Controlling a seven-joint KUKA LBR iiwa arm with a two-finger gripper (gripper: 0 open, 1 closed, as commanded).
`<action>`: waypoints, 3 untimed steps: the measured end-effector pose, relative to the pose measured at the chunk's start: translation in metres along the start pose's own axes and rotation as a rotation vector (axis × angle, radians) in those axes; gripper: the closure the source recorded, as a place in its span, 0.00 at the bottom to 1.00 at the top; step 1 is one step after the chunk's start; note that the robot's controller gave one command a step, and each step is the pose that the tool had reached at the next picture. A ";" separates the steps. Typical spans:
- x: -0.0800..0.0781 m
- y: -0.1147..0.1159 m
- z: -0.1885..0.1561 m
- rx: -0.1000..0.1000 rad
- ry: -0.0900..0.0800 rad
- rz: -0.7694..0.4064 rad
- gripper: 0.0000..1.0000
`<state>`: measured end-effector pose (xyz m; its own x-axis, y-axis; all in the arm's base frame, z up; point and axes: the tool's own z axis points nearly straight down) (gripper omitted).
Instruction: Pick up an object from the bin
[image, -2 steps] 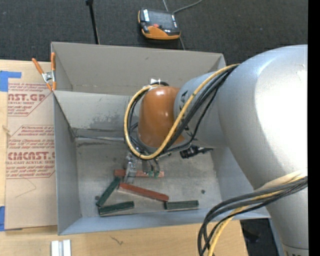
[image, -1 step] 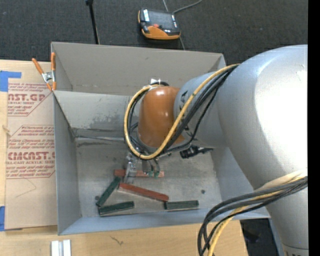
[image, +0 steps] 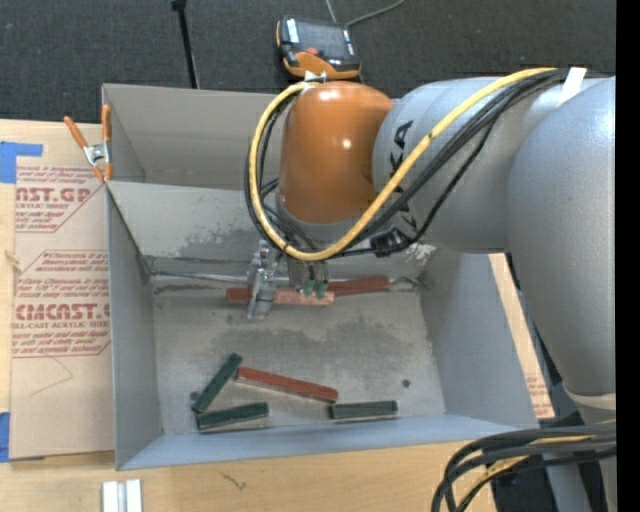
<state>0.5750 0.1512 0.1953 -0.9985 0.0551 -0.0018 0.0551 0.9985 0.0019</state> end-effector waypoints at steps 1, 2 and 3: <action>0.000 0.000 0.000 0.000 0.000 0.000 1.00; 0.011 0.028 -0.020 0.005 0.004 -0.176 1.00; 0.017 0.046 -0.032 0.000 -0.002 -0.288 1.00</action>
Offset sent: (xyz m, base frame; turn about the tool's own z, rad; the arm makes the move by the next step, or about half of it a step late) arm -0.0214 0.0693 0.0479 -0.3859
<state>0.5610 0.1982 0.2274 -0.9730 -0.2307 -0.0040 -0.2307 0.9730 0.0007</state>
